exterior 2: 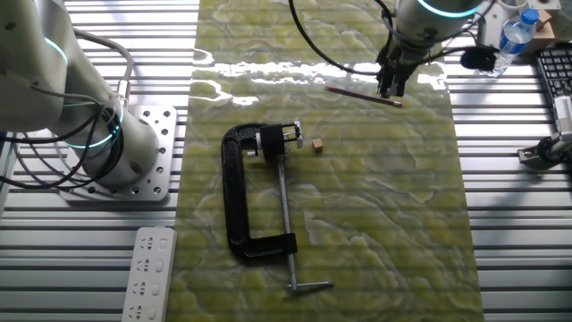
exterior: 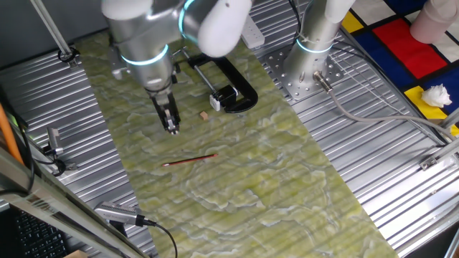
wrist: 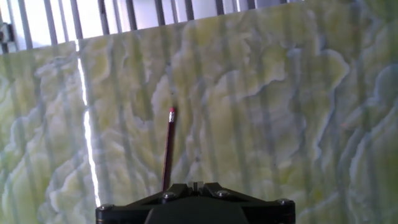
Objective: Insert the pencil into the pencil sharpener
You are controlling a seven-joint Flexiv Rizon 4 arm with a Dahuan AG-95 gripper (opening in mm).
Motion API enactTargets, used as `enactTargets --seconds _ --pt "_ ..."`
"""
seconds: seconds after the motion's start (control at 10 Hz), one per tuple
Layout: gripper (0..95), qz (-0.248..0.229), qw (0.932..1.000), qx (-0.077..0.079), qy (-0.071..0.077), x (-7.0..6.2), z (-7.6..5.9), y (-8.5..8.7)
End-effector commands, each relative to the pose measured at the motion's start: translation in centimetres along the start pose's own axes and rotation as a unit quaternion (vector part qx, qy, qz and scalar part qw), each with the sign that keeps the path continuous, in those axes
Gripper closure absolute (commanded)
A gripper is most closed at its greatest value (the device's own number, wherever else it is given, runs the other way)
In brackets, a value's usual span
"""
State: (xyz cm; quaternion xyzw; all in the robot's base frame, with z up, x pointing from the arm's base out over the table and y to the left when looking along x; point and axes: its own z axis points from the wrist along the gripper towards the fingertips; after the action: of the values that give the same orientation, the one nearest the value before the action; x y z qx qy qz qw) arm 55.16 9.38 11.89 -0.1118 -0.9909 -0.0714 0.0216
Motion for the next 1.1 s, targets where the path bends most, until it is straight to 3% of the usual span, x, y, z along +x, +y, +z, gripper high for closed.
enactTargets --seconds 0.1,0.7,1.1 --pt "76.0 -0.001 1.0000 0.006 0.001 -0.2 1.6 0.5" --pt "76.0 0.000 0.9992 0.039 -0.004 0.2 5.6 1.7" --pt "76.0 0.011 0.9991 0.041 -0.004 0.5 7.2 2.0"
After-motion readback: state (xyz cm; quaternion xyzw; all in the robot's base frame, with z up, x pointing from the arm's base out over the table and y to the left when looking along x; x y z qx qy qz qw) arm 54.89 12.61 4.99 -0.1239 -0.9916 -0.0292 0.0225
